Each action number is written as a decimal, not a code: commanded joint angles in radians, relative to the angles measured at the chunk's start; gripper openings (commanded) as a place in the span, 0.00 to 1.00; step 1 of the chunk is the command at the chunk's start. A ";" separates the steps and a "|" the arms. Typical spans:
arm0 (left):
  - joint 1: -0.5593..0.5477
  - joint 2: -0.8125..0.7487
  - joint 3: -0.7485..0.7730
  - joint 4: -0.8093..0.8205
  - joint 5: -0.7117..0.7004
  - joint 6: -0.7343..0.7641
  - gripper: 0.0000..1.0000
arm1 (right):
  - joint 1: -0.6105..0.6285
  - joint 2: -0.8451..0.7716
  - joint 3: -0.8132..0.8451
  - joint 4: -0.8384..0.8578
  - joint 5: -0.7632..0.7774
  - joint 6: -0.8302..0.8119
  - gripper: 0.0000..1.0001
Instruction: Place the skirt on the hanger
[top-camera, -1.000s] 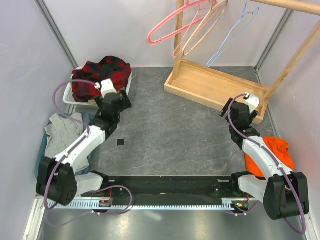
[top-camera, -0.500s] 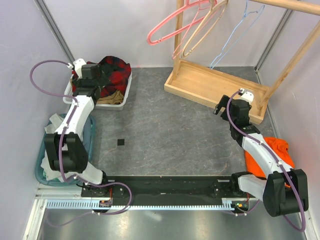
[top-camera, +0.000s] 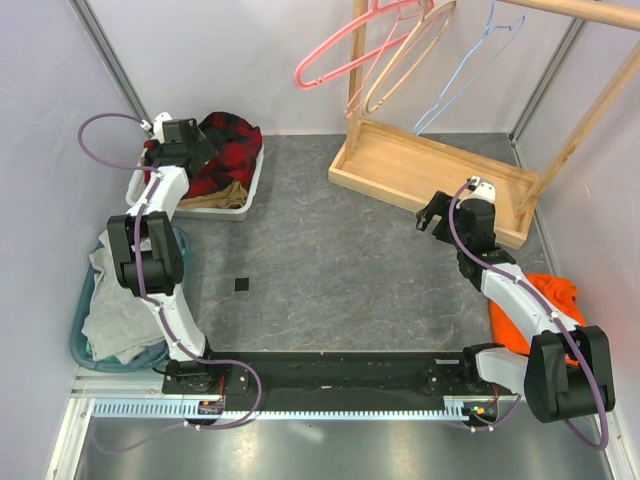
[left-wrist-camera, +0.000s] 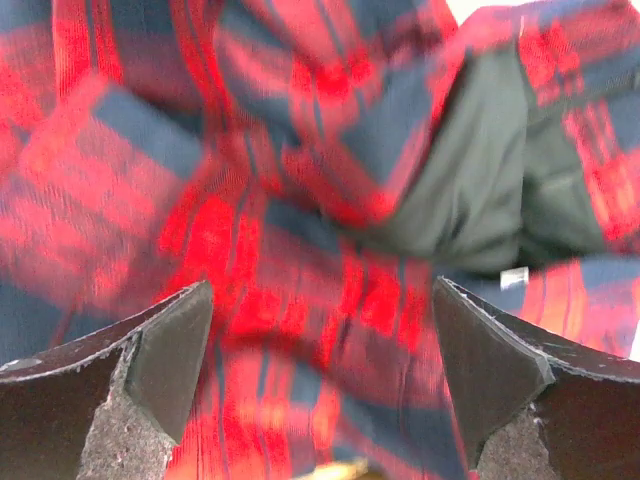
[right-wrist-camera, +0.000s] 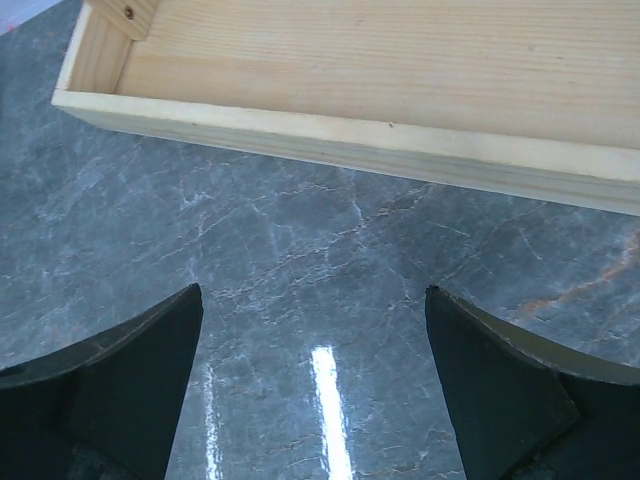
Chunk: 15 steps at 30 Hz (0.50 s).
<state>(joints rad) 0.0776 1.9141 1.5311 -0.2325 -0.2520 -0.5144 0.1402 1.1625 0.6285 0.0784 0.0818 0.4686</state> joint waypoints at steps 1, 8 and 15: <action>0.004 0.042 0.092 0.168 0.036 0.092 0.96 | 0.004 0.019 -0.007 0.061 -0.059 0.024 0.98; 0.005 0.172 0.210 0.194 0.059 0.172 0.86 | 0.004 0.094 0.014 0.070 -0.065 0.038 0.98; 0.005 0.168 0.241 0.179 0.155 0.212 0.02 | 0.012 0.117 0.017 0.073 -0.079 0.067 0.98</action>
<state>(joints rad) 0.0830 2.1014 1.7214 -0.0761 -0.1677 -0.3573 0.1421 1.2789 0.6285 0.1123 0.0219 0.5072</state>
